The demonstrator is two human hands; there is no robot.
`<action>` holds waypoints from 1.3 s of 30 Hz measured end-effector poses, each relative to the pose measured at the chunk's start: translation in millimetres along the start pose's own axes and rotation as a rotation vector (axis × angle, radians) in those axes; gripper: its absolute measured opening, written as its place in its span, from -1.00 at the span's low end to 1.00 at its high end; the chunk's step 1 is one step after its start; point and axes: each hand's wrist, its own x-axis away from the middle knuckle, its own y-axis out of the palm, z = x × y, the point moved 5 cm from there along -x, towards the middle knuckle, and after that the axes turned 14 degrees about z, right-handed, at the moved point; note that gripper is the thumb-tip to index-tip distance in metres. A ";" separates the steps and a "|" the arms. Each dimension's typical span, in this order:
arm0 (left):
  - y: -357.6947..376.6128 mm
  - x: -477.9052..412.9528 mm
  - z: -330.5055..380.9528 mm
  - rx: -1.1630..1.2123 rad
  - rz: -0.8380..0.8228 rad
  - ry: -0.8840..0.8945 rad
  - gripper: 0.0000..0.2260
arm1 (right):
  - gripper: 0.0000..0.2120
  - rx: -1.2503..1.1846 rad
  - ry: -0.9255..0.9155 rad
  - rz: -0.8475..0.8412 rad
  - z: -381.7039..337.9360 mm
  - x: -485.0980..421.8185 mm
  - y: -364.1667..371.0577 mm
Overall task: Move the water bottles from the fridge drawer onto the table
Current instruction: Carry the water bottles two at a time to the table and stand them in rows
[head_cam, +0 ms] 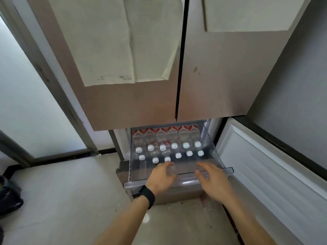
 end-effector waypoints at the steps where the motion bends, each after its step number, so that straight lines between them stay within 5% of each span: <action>1: 11.5 -13.0 3.7 0.031 -0.018 -0.036 -0.60 | -0.60 -0.005 0.003 -0.014 3.4 -14.3 3.2; 6: 63.7 -76.4 18.3 0.193 -0.082 -0.245 -0.62 | -0.65 -0.091 0.137 -0.053 20.3 -85.0 23.5; 17: 138.3 -178.9 -1.4 0.653 -0.072 -0.757 -0.65 | -0.89 -0.694 0.913 -0.147 79.9 -175.2 83.2; 22: 136.4 -197.9 14.0 0.821 -0.027 -0.852 -0.74 | -0.84 -0.863 1.018 -0.200 85.3 -196.7 95.2; 31: 123.1 -186.0 30.0 0.579 0.140 -0.688 -0.51 | -0.68 -0.743 0.805 -0.191 77.2 -208.0 82.4; 39: 81.0 -103.6 68.8 -0.063 0.378 -0.370 -0.62 | -0.65 -0.057 0.317 0.039 82.1 -154.1 -2.3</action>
